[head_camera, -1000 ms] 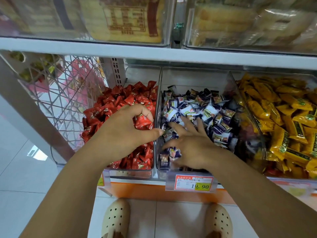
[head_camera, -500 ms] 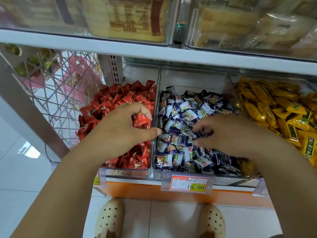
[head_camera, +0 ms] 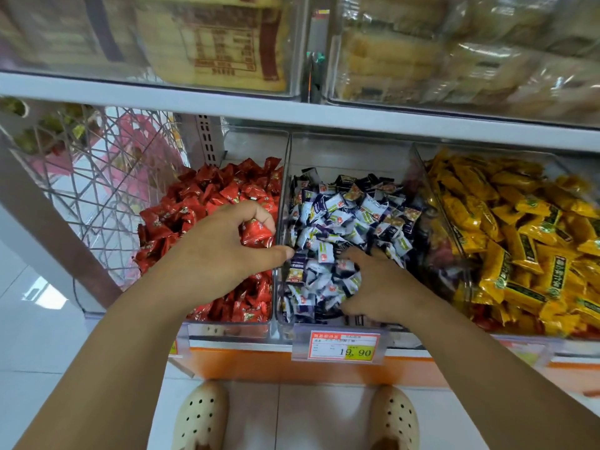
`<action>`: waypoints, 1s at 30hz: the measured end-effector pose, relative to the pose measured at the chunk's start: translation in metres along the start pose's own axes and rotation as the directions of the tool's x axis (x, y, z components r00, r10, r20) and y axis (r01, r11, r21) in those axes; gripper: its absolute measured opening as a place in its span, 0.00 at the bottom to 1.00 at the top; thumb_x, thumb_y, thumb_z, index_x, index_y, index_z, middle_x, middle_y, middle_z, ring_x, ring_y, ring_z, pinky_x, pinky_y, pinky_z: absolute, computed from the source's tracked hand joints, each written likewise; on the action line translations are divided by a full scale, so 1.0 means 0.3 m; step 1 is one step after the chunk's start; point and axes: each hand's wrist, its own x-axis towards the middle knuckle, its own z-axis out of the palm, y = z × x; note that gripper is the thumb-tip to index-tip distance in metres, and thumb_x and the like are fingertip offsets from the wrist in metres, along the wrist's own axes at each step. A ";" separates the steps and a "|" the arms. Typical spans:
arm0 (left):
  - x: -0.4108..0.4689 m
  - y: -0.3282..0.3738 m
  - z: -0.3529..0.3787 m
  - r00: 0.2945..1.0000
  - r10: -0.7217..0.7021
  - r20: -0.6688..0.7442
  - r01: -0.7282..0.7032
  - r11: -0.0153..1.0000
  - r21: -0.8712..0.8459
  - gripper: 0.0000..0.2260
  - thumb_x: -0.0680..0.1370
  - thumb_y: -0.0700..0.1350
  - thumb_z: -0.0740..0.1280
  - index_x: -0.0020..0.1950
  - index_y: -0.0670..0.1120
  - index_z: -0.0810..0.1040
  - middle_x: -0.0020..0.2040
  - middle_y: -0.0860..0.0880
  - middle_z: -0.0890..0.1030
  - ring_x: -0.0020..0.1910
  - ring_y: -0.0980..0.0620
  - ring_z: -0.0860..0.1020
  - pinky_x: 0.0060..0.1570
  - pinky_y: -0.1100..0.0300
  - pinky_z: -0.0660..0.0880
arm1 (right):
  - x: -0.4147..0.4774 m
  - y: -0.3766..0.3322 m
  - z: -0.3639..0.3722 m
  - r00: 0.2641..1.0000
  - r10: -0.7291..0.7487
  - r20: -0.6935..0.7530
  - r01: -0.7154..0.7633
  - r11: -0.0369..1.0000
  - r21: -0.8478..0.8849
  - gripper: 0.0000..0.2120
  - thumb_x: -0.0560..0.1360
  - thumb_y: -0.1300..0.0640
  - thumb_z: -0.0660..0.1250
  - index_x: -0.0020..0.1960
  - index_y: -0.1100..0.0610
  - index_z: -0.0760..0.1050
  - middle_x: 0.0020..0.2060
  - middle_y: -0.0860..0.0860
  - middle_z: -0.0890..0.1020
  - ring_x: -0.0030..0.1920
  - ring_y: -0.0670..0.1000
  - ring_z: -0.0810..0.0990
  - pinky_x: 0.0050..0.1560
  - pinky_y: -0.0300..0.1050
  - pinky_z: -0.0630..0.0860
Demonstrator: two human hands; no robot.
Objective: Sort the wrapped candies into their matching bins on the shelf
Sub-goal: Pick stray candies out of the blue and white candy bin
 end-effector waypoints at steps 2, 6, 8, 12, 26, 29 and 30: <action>0.006 -0.007 -0.001 1.000 0.003 -0.014 -0.002 1.000 0.017 0.11 0.69 0.57 0.73 0.46 0.58 0.74 0.54 0.57 0.74 0.36 0.65 0.72 0.32 0.72 0.63 | -0.005 -0.009 -0.030 0.999 0.041 -0.014 -0.037 0.976 0.213 0.41 0.71 0.57 0.72 0.76 0.45 0.53 0.62 0.55 0.72 0.38 0.50 0.75 0.30 0.37 0.69; 0.012 -0.001 -0.003 1.000 0.007 -0.020 -0.007 1.000 0.011 0.12 0.68 0.57 0.74 0.45 0.56 0.74 0.47 0.57 0.77 0.29 0.50 0.74 0.28 0.68 0.65 | 0.003 -0.020 -0.111 0.989 0.091 -0.118 -0.018 0.860 0.511 0.42 0.70 0.57 0.73 0.77 0.54 0.54 0.69 0.55 0.69 0.64 0.55 0.71 0.56 0.43 0.69; 0.009 0.005 -0.004 1.000 0.010 -0.022 -0.009 1.000 0.029 0.12 0.68 0.56 0.74 0.46 0.57 0.74 0.40 0.59 0.74 0.29 0.47 0.75 0.28 0.65 0.65 | 0.015 -0.033 -0.150 0.979 0.091 -0.181 0.030 0.817 0.576 0.42 0.70 0.55 0.74 0.77 0.56 0.54 0.73 0.55 0.64 0.69 0.56 0.66 0.57 0.44 0.66; 0.006 0.006 -0.005 1.000 0.018 -0.021 -0.017 1.000 0.010 0.11 0.69 0.55 0.74 0.45 0.57 0.75 0.44 0.48 0.74 0.20 0.59 0.67 0.27 0.65 0.64 | 0.034 -0.083 -0.176 0.979 0.055 -0.195 0.092 0.735 0.671 0.31 0.69 0.50 0.75 0.67 0.55 0.68 0.60 0.54 0.75 0.58 0.55 0.76 0.56 0.49 0.75; 0.005 -0.002 -0.004 0.998 0.046 -0.038 -0.046 0.999 0.020 0.11 0.68 0.56 0.74 0.44 0.56 0.75 0.33 0.56 0.74 0.18 0.59 0.66 0.23 0.68 0.61 | -0.048 0.014 -0.094 0.985 -0.020 0.170 0.074 0.946 -0.317 0.18 0.75 0.58 0.67 0.65 0.58 0.74 0.47 0.53 0.80 0.44 0.54 0.79 0.39 0.41 0.76; -0.002 0.003 -0.004 0.998 0.048 -0.049 -0.047 0.999 0.019 0.11 0.68 0.56 0.74 0.44 0.56 0.75 0.33 0.52 0.73 0.21 0.58 0.61 0.24 0.67 0.60 | -0.036 0.018 -0.045 0.992 -0.063 0.106 0.091 0.952 -0.291 0.29 0.75 0.65 0.65 0.72 0.48 0.64 0.59 0.56 0.76 0.36 0.49 0.72 0.30 0.39 0.67; -0.003 0.001 -0.004 0.998 0.041 -0.052 -0.040 0.999 0.019 0.11 0.68 0.56 0.74 0.44 0.56 0.75 0.35 0.50 0.74 0.24 0.57 0.70 0.26 0.67 0.59 | -0.028 0.025 -0.032 0.994 -0.083 0.069 0.100 0.954 -0.282 0.30 0.76 0.67 0.64 0.73 0.48 0.63 0.57 0.56 0.77 0.37 0.50 0.73 0.30 0.39 0.66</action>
